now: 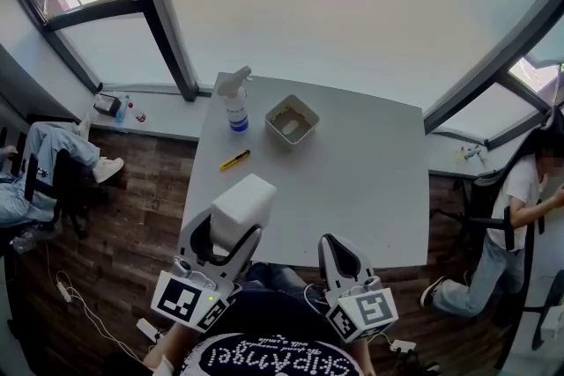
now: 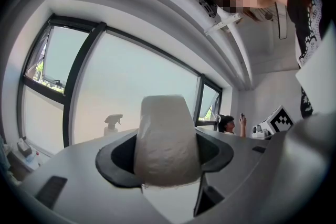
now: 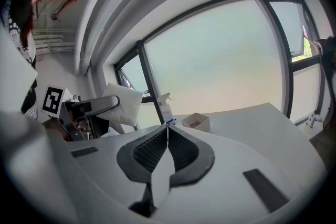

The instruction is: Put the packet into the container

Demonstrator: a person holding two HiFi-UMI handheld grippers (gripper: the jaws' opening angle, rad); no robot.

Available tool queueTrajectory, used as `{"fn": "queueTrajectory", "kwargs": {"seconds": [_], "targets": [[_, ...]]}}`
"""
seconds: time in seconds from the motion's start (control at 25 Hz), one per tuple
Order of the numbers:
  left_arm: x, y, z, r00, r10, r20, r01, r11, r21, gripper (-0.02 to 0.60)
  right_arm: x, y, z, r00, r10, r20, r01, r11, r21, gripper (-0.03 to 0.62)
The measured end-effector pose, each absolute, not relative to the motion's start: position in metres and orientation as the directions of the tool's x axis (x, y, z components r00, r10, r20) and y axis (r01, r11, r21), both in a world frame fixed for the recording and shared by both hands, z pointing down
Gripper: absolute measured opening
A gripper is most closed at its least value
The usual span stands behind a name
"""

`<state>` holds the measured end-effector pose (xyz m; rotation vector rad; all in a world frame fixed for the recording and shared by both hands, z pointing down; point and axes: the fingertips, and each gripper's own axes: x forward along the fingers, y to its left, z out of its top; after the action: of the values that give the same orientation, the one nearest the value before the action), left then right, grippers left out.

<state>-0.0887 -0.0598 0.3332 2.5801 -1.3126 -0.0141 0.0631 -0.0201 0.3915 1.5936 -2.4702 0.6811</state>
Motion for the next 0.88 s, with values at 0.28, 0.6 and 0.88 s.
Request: {"fn": "queueTrajectory", "kwargs": {"seconds": [0.28, 0.6, 0.88], "targets": [[-0.071, -0.073, 0.332, 0.585, -0.804, 0.107, -0.803, -0.557, 0.21, 0.278, 0.078, -0.037, 0.396, -0.459, -0.822, 0.338, -0.878, 0.359, -0.318, 0.015], [-0.061, -0.082, 0.331, 0.543, -0.833, 0.106, -0.833, -0.518, 0.195, 0.278, 0.093, -0.053, 0.396, -0.483, -0.812, 0.326, -0.864, 0.382, -0.328, 0.015], [-0.051, -0.081, 0.334, 0.52, -0.849, 0.099, -0.846, -0.495, 0.198, 0.278, 0.108, -0.052, 0.4, -0.493, -0.801, 0.341, -0.863, 0.398, -0.311, 0.015]]}}
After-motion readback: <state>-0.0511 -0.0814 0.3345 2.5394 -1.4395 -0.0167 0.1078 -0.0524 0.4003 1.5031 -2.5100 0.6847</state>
